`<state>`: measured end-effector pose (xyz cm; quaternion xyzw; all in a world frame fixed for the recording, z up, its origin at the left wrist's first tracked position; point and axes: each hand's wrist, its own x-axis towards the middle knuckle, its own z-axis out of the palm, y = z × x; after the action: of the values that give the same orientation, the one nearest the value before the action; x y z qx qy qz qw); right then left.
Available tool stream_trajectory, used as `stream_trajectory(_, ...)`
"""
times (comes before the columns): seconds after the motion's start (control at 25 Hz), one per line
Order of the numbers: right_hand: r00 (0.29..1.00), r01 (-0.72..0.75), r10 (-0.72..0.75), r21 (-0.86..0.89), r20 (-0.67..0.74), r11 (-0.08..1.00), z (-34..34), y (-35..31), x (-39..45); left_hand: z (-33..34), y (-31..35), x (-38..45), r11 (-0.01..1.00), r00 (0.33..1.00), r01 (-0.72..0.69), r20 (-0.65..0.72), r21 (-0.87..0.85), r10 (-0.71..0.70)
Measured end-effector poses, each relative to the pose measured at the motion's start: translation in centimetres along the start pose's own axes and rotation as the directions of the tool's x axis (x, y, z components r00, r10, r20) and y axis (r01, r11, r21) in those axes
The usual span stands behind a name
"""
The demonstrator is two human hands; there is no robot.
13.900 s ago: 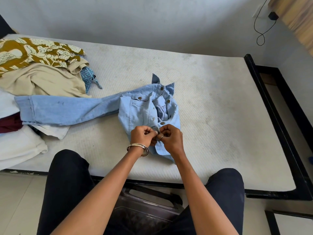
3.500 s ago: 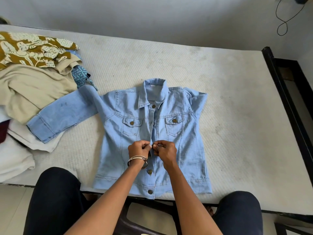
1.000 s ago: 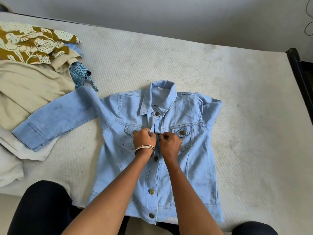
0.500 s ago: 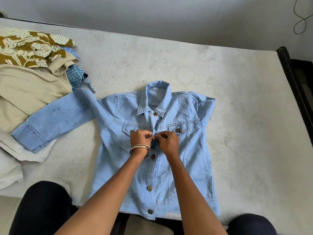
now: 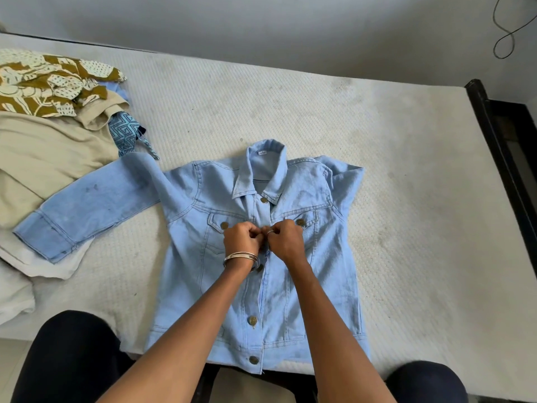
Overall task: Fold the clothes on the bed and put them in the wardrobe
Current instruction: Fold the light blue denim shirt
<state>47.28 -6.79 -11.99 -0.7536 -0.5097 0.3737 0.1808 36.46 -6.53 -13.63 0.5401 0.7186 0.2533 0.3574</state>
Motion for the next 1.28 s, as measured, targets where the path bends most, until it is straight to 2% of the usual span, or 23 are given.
stream_trajectory(0.08,0.999,-0.024,0.025,0.017,-0.036,1.0,0.4,0.1,0.1,0.1,0.4,-0.6,0.999,0.998,-0.042,-0.052,0.013,0.043)
stream_trajectory(0.2,0.997,-0.005,0.012,0.099,-0.07,0.995,1.3,0.7,-0.4,0.2,-0.3,-0.6,0.997,0.996,-0.049,-0.075,-0.063,0.044)
stream_trajectory(0.28,0.995,0.027,-0.013,0.147,-0.1,0.989,1.5,0.9,-0.9,-0.2,-0.2,-0.1,0.972,0.994,0.099,-0.016,-0.215,-0.105)
stream_trajectory(0.36,0.991,0.063,-0.042,0.173,-0.125,0.983,1.5,0.8,-1.5,-0.7,0.7,0.5,0.865,0.946,0.324,0.111,-0.383,-0.305)
stream_trajectory(0.44,0.993,0.052,-0.029,0.206,-0.116,0.977,1.5,0.8,-1.5,-1.4,1.4,1.1,0.732,0.87,0.492,0.28,-0.471,-0.405)
stream_trajectory(0.52,0.993,0.05,-0.028,0.205,-0.11,0.977,1.6,0.7,-1.5,-2.2,1.6,1.5,0.615,0.801,0.598,0.4,-0.514,-0.445)
stream_trajectory(0.64,0.993,0.063,-0.045,0.165,-0.112,0.984,1.8,0.7,-1.6,-2.5,1.0,1.4,0.494,0.739,0.673,0.469,-0.55,-0.484)
stream_trajectory(0.72,0.997,0.032,-0.02,0.178,-0.07,0.984,2.0,1.3,-1.7,-2.3,0.7,0.8,0.488,0.744,0.667,0.466,-0.563,-0.48)
stream_trajectory(0.8,0.998,-0.059,0.068,0.334,-0.015,0.941,2.1,1.9,-2.1,-2.2,0.4,-0.2,0.537,0.781,0.624,0.438,-0.568,-0.444)
stream_trajectory(0.88,0.992,-0.123,0.092,0.46,0.09,0.879,2.0,2.4,-3.0,-2.5,0.1,-0.8,0.665,0.849,0.528,0.353,-0.528,-0.394)
stream_trajectory(0.92,0.977,-0.155,0.066,0.459,0.204,0.875,1.7,2.8,-3.7,-2.8,-0.2,-0.7,0.747,0.895,0.446,0.268,-0.493,-0.357)
stream_trajectory(0.96,0.927,-0.199,0.034,0.411,0.374,0.89,0.9,3.3,-4.5,-3.2,-0.7,-0.5,0.838,0.943,0.333,0.144,-0.433,-0.3)
stream_trajectory(1.0,0.817,-0.229,0.025,0.285,0.576,0.931,0.0,3.4,-5.3,-3.5,-1.3,-0.1,0.922,0.978,0.198,0.001,-0.332,-0.209)
stream_trajectory(1.04,0.653,-0.193,0.064,0.085,0.755,0.977,-1.3,3.2,-6.1,-4.0,-1.8,0.2,0.977,0.987,0.069,-0.126,-0.201,-0.096)
stream_trajectory(1.08,0.502,-0.093,0.157,-0.127,0.85,0.987,-2.5,2.9,-6.3,-4.4,-2.4,0.6,0.997,0.976,-0.035,-0.216,-0.071,0.018)
stream_trajectory(1.12,0.456,-0.005,0.242,-0.27,0.856,0.963,-3.5,2.4,-5.9,-4.8,-2.7,1.1,0.993,0.955,-0.111,-0.273,0.029,0.115)
stream_trajectory(1.16,0.535,0.051,0.244,-0.319,0.809,0.946,-4.2,1.8,-5.1,-5.2,-2.8,2.0,0.976,0.932,-0.193,-0.29,0.104,0.215)
stream_trajectory(1.2,0.696,0.083,0.137,-0.268,0.705,0.96,-4.5,1.2,-3.9,-5.4,-3.0,3.0,0.938,0.905,-0.292,-0.261,0.187,0.334)
stream_trajectory(1.24,0.864,0.114,-0.015,-0.167,0.503,0.979,-4.6,0.6,-2.4,-5.4,-3.1,4.2,0.872,0.87,-0.394,-0.189,0.291,0.456)
stream_trajectory(1.28,0.961,0.182,-0.158,-0.089,0.227,0.979,-4.6,-0.2,-1.1,-5.4,-3.0,5.6,0.783,0.841,-0.464,-0.071,0.414,0.536)
